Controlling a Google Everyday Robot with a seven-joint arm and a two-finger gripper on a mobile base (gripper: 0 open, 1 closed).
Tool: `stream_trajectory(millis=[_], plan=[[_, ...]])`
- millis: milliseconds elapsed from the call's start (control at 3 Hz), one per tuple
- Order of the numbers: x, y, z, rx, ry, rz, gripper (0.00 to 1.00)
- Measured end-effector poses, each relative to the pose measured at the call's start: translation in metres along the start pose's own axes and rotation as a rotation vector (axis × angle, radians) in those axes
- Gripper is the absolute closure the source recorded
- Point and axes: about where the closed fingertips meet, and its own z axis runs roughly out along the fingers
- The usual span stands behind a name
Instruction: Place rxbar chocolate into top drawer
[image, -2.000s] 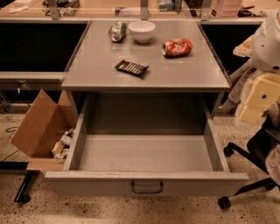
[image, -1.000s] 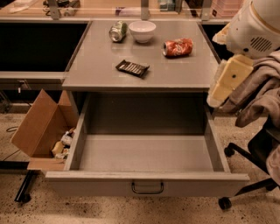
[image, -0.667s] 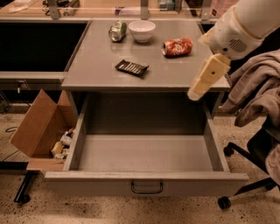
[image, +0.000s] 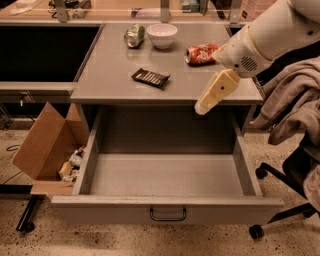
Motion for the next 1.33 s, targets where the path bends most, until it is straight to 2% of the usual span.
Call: stream_trajectory(millis=[333, 667, 1000, 1333], plan=[[-0.003, -0.008, 0.018, -0.001, -0.042, 0.016, 0.00], [-0.025, -0.052, 0.075, 0.000, -0.180, 0.095, 0.00], [-0.040, -0.075, 0.117, -0.020, -0.236, 0.128, 0.00], [-0.053, -0.096, 0.165, -0.002, -0.282, 0.167, 0.00]])
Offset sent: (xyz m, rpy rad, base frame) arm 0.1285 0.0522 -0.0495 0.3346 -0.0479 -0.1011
